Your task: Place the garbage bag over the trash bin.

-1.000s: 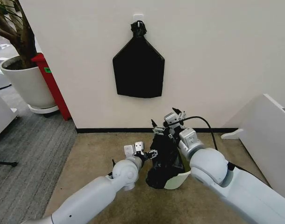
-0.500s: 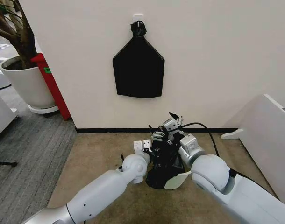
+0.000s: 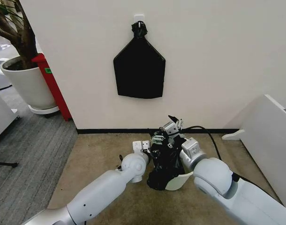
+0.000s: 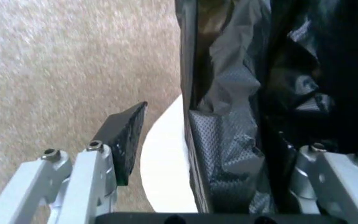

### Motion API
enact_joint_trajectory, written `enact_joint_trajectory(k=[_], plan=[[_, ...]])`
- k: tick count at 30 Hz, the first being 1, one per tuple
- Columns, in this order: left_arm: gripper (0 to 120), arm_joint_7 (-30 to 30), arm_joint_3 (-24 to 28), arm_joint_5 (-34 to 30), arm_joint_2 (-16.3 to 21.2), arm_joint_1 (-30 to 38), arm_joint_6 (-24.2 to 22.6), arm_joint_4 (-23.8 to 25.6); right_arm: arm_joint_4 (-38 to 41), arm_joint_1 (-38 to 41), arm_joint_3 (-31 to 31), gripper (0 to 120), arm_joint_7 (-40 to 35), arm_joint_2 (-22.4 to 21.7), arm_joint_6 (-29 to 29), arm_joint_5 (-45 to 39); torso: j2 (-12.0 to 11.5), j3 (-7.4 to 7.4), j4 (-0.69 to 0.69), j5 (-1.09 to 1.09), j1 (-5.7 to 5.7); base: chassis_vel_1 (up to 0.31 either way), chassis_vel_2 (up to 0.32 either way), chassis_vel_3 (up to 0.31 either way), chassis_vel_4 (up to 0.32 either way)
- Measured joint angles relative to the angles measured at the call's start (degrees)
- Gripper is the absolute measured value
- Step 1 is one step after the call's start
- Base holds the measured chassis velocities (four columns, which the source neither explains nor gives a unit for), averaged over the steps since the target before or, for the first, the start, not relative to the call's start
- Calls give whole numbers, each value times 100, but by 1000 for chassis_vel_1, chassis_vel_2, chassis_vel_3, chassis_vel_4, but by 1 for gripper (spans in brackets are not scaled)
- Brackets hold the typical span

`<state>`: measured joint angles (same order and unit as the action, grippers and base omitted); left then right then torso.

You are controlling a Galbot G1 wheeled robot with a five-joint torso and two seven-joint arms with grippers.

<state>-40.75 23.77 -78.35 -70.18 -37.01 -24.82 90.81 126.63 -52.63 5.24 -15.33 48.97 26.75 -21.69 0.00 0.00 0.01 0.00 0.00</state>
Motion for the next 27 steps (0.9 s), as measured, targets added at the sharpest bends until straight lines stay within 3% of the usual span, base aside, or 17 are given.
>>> enact_joint_trajectory(k=[2,8,11,15,19,27], plan=[[62,-34,1,-44,-24,15,-23,5,2,-1,7,100,4,10,-5,0,0,0,-1,0,0,0,0,0,0],[34,-86,48,-129,-92,69,-39,-6,6,-44,57,100,33,63,-35,-2,0,0,-1,-1,0,0,0,0,0],[27,-86,48,-129,-92,69,-30,-4,-6,-56,57,100,42,61,-67,-2,0,0,-1,-1,0,0,0,0,0],[9,-96,26,-122,-45,48,-19,26,-16,-55,64,100,53,65,-91,-7,0,0,-1,0,0,0,0,0,0],[1,-90,9,-89,-22,11,-5,32,-15,-38,98,100,56,66,-91,-11,0,0,0,-1,0,0,0,0,0],[1,-2,-61,207,19,-121,195,95,-11,-10,158,100,-24,70,-122,-66,0,0,-1,-1,0,0,0,0,0]])
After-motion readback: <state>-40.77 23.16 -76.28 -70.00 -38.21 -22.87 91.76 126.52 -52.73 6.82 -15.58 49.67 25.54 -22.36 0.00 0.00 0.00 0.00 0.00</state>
